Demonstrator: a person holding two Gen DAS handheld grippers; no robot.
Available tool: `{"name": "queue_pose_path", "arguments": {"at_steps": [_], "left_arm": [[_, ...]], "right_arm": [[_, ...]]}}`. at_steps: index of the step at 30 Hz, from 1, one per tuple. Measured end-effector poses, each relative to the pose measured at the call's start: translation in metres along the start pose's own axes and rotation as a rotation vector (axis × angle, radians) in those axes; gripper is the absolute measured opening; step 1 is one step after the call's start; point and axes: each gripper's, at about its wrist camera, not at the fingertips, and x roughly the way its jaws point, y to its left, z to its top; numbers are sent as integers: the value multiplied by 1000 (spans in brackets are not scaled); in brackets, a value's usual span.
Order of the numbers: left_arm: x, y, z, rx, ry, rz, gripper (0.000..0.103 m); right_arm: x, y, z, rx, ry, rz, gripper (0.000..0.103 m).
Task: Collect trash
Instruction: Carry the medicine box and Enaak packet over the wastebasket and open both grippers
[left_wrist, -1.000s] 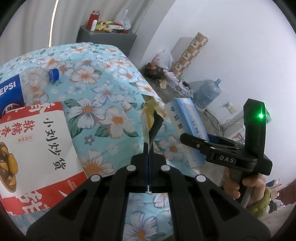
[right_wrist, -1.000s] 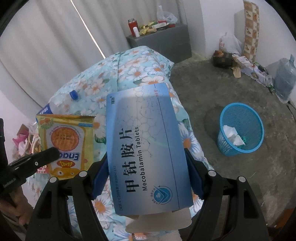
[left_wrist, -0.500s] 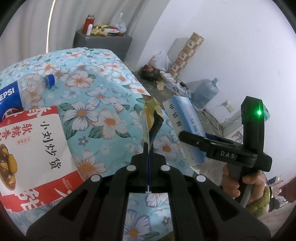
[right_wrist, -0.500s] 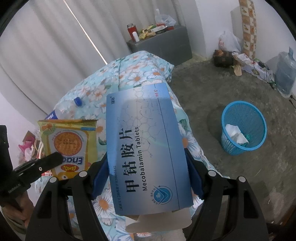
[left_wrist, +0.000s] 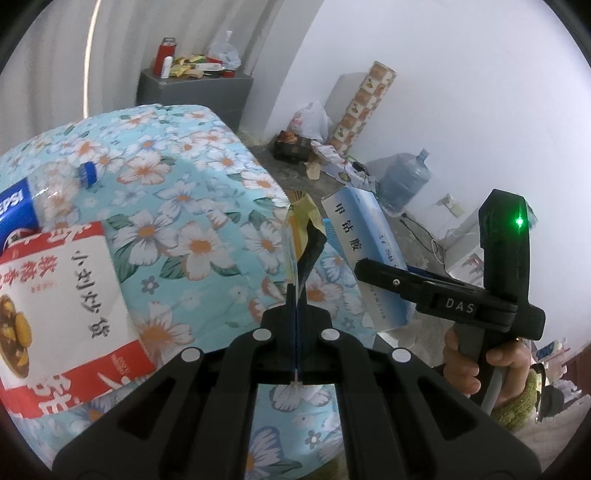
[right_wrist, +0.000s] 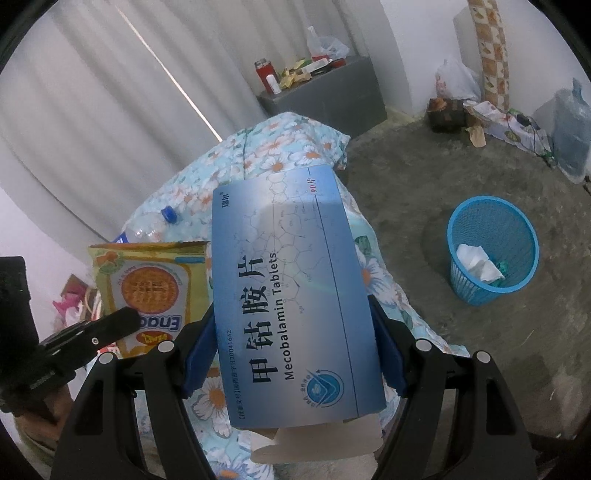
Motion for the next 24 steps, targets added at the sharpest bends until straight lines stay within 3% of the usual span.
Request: {"name": "queue_pose_path", "arguments": {"at_steps": [7,14,21,24], "left_arm": [[30,-28,33,80,46,-53,0],[83,-79,73,190,130,-118,0],[195,-124,106,241,319,-187,0],[248,-137,115,270,380,-173,0]], "right_arm": [[-35,-52,9,130,-100,-42,72],[-66,-161,11,403,-178,-135,72],[-37,-235,24,533,-128,-153,72],[-10,-267,38,586,-94,-131,73]]}}
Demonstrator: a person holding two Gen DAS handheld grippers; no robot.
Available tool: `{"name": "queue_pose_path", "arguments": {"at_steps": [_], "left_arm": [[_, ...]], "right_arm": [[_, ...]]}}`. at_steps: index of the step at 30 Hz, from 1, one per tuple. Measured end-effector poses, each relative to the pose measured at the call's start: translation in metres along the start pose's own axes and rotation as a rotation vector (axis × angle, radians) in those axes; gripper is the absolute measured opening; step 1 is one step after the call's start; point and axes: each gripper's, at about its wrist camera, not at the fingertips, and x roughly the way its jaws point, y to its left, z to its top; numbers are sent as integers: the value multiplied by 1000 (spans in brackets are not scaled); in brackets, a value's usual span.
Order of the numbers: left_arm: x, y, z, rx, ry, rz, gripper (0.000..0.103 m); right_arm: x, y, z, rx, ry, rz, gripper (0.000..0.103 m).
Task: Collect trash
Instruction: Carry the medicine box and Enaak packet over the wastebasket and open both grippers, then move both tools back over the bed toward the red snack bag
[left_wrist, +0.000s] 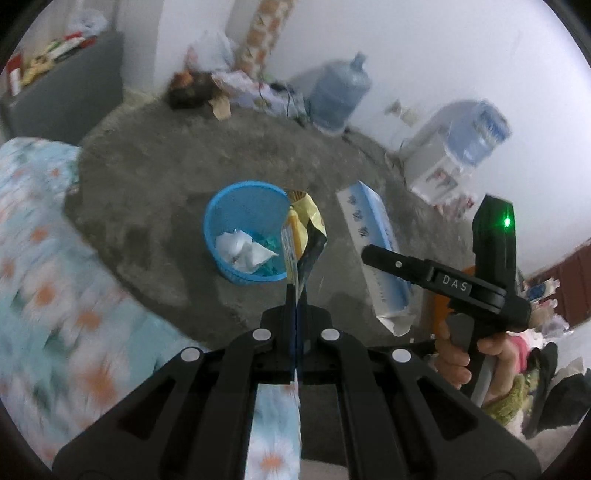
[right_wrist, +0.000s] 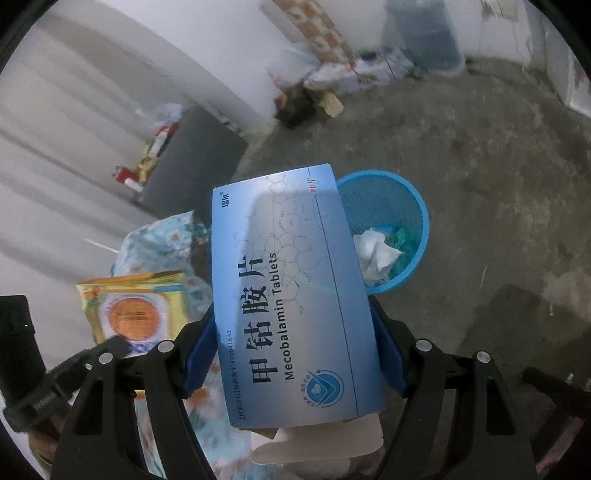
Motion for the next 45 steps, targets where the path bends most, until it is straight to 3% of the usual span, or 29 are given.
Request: {"name": "queue_pose_path", "arguments": {"at_steps": [2,4,5,6,10,16,21,26,30,36,45], "left_arm": [[27,1,19,10,23,10,0],[58,3,41,17,29,27,10],[69,4,48,17,34,24,34],[84,6,57,10,40,24,50],[110,8,70,-6,39,78,60],[77,14,55,-5,-22,83,72],[17,13,40,-44,-108,70,80],[-59,8,4,-53,-235,65,86],[-121,17,-43,-120,-323,91,89],[-197,40,-128,-236,-469,185,90],[-255,71,-230,-377,-540,347,90]], "right_arm": [[28,-13,21,50,31,17,73],[54,-26,41,77,36,10,74],[75,-36,54,94,48,3,78],[95,-48,63,120,59,-19,85],[142,-87,64,239,87,-151,86],[130,-88,20,261,59,-102,86],[92,-66,-10,220,17,-98,86],[41,-6,-22,18,-57,-140,86],[11,49,-29,-137,-103,-155,90],[-17,125,-63,-344,-150,-159,95],[-22,206,-143,-627,-130,-257,96]]}}
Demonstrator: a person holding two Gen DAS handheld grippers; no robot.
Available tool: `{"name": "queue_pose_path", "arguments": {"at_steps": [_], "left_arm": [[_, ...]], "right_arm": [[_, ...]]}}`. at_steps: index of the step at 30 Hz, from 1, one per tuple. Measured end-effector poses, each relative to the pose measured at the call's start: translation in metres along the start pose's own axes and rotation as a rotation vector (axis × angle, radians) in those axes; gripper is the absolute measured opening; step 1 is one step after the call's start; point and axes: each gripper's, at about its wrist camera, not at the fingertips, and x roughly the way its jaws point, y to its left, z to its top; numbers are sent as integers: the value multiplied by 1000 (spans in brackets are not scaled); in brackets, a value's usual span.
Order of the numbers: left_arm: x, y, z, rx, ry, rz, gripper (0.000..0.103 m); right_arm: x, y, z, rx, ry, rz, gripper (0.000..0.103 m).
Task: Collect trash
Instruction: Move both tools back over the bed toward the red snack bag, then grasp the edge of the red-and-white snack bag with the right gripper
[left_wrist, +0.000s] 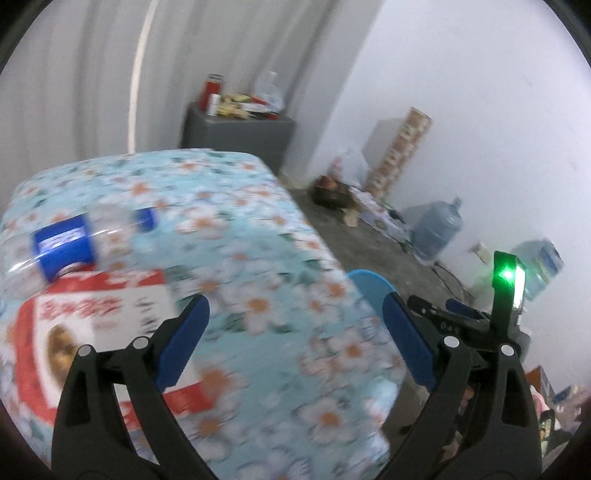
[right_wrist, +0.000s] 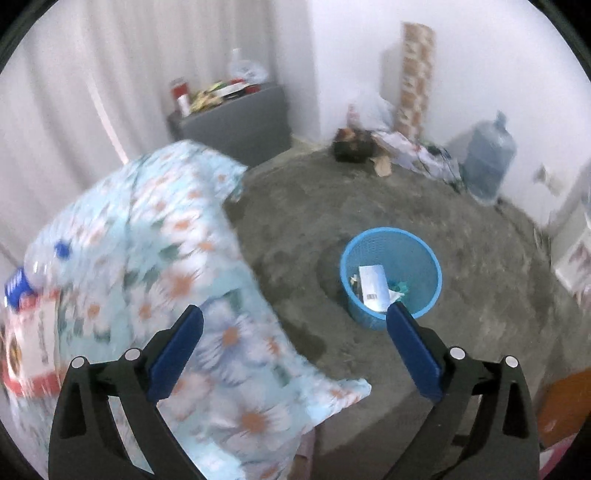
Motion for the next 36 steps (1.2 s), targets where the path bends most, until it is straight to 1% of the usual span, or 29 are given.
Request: {"name": "queue_pose_path", "arguments": {"at_steps": [4,7,9,13,15,17,19,29,33,36], "left_arm": [[-22,21,-10,-13,-32,55,90],[-32,33,-14,-21,-38,77,90],[-35,39,-16,-26,-47,86,91],[-42,45,-19,-29,-64,100,91],[-45,47,-20,-30,-70,105,91],[-46,49,-20,-31,-74,106,91],[-47,50,-22,-32,-72,106,91],[-46,52,-28,-43,-53,105,92],[-51,56,-29,-73,-78,102,94],[-58,61,-31,-112,-114,87,94]], "right_arm": [[-14,39,-14,-119,-27,-8,96],[-21,58,-20,-171,-50,-10,96],[-24,66,-23,-179,-62,-1,96],[-31,77,-28,-189,-80,70,96],[-34,82,-32,-196,-80,124,96],[-34,88,-34,-200,-74,155,96],[-35,91,-37,-202,-72,180,96],[-34,91,-41,-166,-59,242,96],[-38,87,-40,-150,-74,264,96],[-40,82,-40,-127,-69,290,96]]}}
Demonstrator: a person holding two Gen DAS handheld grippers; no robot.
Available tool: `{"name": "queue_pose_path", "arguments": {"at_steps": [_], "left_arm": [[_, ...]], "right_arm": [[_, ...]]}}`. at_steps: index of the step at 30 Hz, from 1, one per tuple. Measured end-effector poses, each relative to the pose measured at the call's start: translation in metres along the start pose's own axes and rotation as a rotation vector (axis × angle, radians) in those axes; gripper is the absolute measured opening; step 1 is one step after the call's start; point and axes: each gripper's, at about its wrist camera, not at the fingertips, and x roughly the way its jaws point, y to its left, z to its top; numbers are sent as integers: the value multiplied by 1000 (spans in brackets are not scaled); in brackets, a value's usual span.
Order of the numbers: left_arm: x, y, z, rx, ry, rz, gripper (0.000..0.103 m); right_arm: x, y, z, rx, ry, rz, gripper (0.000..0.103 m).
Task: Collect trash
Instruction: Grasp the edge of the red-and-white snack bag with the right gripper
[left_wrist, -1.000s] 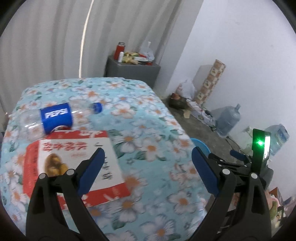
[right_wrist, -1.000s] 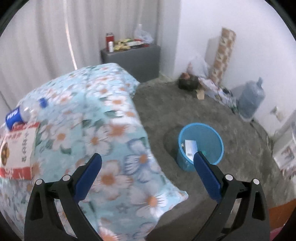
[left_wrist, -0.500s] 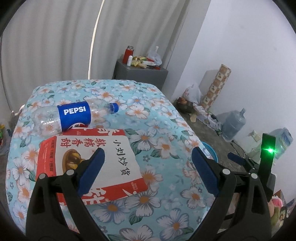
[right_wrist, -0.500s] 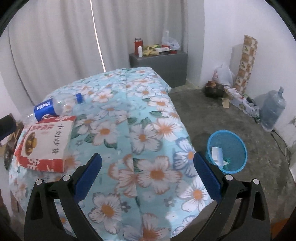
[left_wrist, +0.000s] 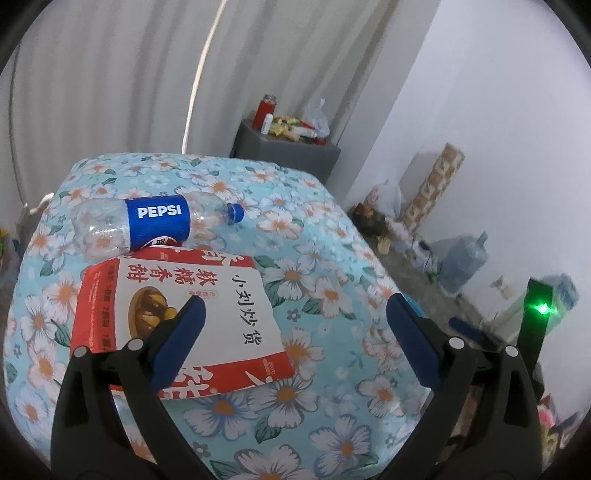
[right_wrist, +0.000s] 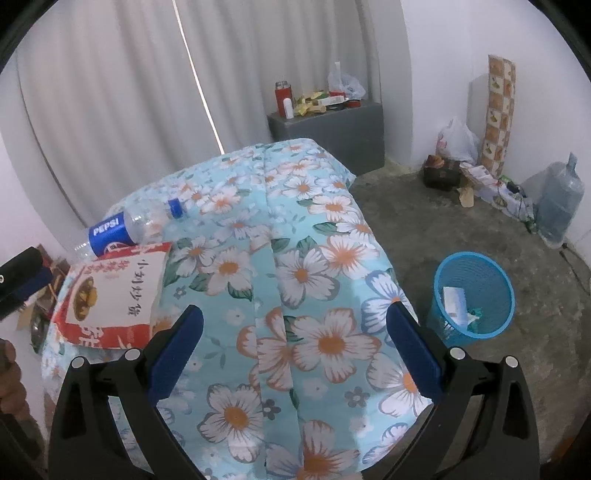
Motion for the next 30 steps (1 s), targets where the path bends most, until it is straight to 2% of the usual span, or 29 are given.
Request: {"name": "queue_pose_path", "arguments": {"at_steps": [5,11,16,20,22,24,27,30], "left_arm": [[-14,14,-7,-64,-47,5,94],[-24,43,-20,-89,-67,-4,94],[-27,71,-25,-122,-59,60,94],[-29,100,-23,-175,-51,104,94],[-27,115,-22,-209,-41,127,94],[-20,132,-20,-249,-27,156,94],[-2,157,-20,-312,45,179,94],[16,176,-24,-395,95,128,94]], "right_arm": [[5,-7,1,66,44,96,96],[33,11,-4,113,190,293,96],[59,41,-10,142,303,459,84],[78,65,-12,145,375,543,76],[89,77,-14,140,406,558,75],[98,84,-14,139,432,555,70],[112,90,-15,163,473,558,62],[118,92,-15,178,486,566,53]]}}
